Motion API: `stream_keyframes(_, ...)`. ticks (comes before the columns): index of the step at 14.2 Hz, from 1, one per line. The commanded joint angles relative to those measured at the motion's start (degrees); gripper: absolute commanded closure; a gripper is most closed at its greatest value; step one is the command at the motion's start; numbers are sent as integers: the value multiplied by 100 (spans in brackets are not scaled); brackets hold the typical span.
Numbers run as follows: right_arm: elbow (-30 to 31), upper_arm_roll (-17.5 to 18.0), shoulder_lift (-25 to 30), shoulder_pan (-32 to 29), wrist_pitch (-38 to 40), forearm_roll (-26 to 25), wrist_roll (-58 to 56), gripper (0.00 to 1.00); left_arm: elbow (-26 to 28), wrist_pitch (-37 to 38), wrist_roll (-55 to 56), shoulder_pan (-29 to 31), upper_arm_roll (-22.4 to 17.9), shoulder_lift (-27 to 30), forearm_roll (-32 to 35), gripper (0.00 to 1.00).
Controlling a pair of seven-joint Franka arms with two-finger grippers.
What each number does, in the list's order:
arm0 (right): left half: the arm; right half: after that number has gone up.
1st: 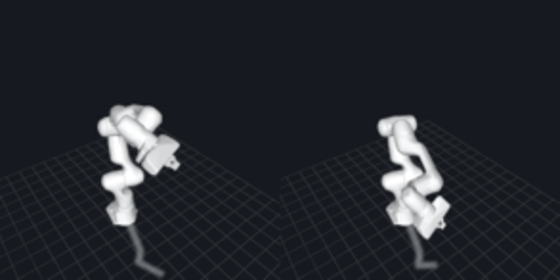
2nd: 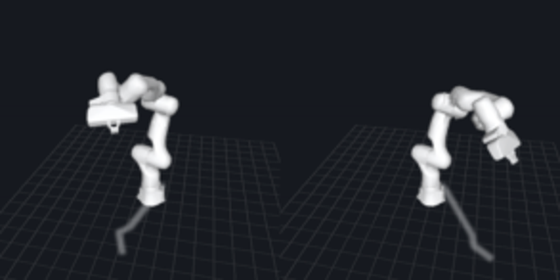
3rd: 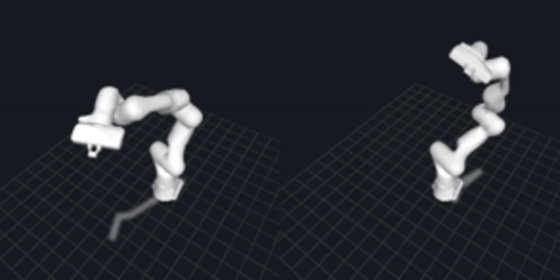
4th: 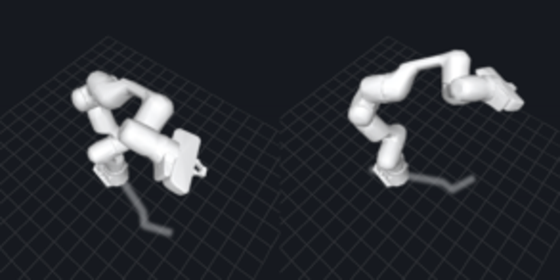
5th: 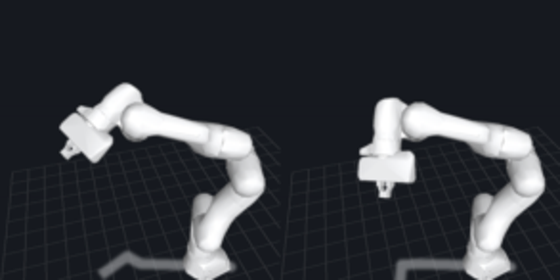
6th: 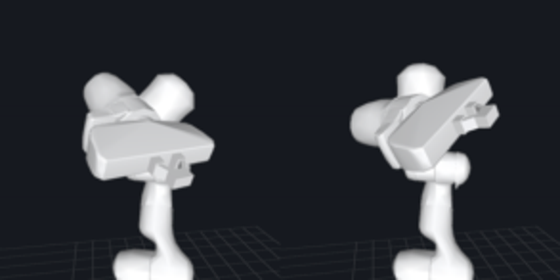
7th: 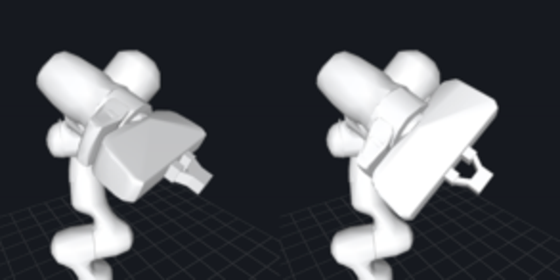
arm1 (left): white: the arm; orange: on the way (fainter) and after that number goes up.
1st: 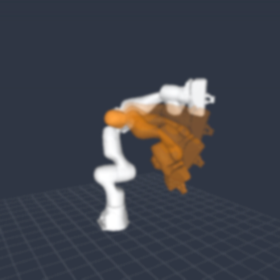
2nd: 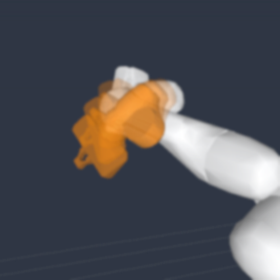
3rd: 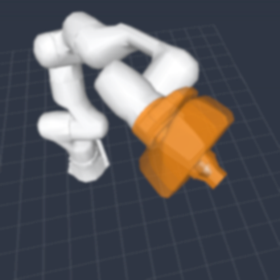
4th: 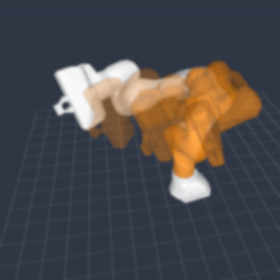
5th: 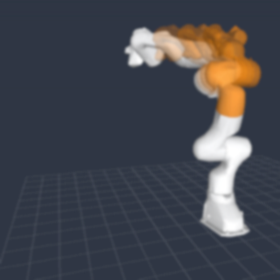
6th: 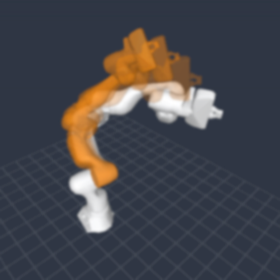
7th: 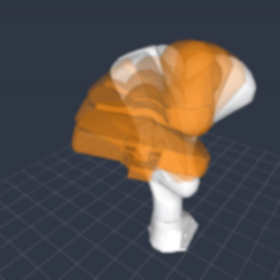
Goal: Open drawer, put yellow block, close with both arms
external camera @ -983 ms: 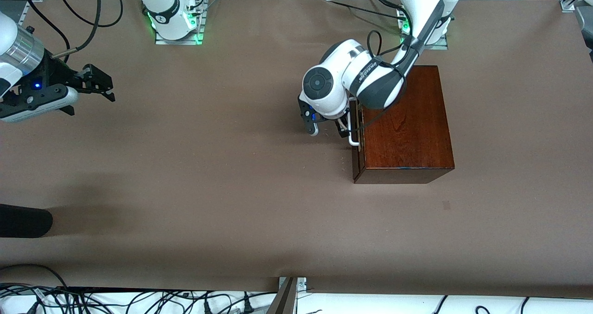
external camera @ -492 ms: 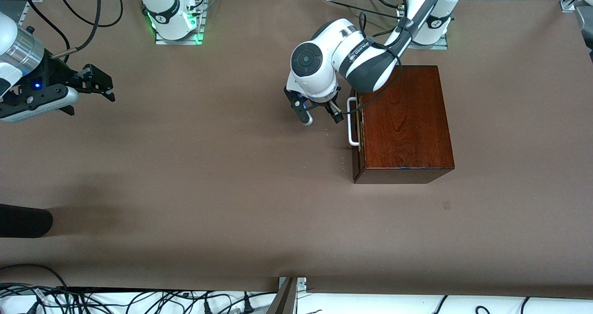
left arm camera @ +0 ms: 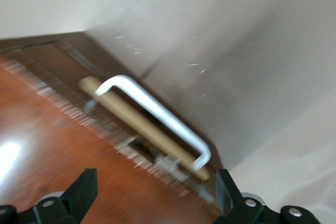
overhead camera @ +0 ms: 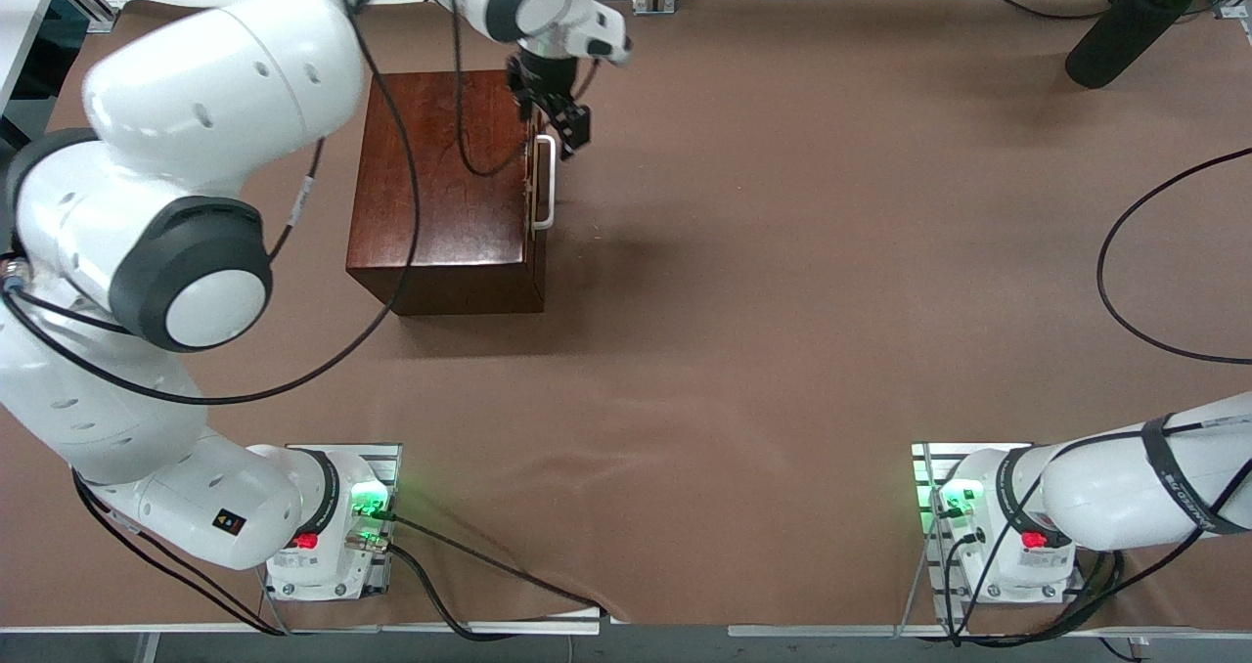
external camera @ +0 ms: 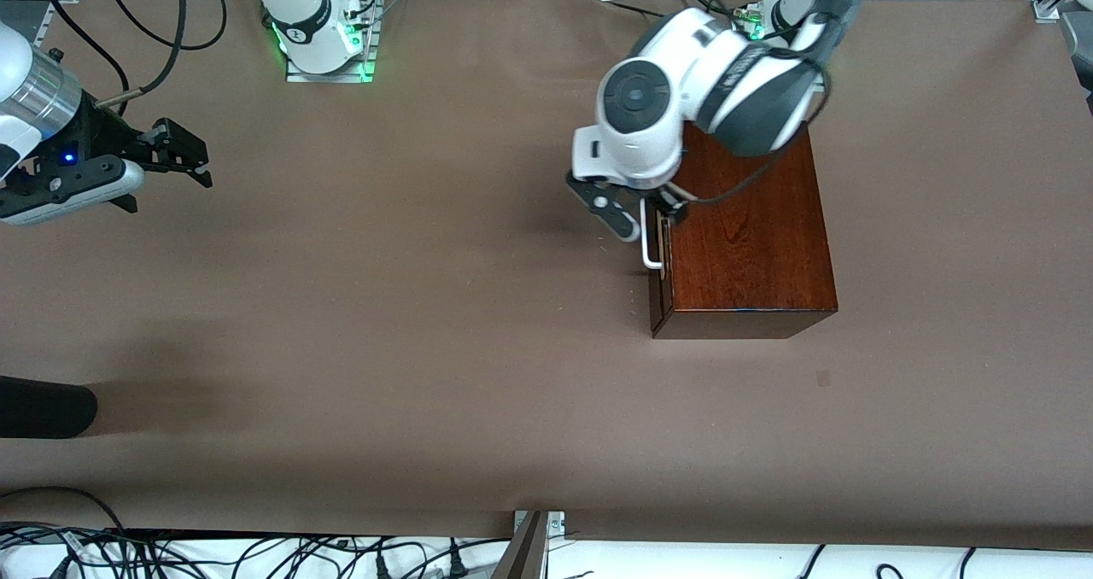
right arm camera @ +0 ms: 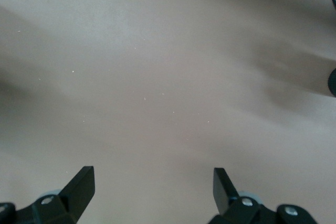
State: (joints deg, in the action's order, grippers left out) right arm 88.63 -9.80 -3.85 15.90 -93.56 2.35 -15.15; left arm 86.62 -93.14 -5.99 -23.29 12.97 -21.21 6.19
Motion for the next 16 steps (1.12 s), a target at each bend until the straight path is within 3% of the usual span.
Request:
stream_keyframes(1,-74,13,-2,9,75,-85,12,0,-275,190,-25,701,48,363,-135,0)
stream_keyframes(6,-74,4,7,1,22,-77,21,0,-1382,366,-25,1686,-14,328,181,0)
stream_keyframes(14,-83,-13,25,-8,13,-76,21,0,-1674,876,19,2188,-154,346,137,0)
stream_keyframes(16,-74,-13,25,-8,13,-76,21,0,-1649,859,89,2268,-442,529,-160,0)
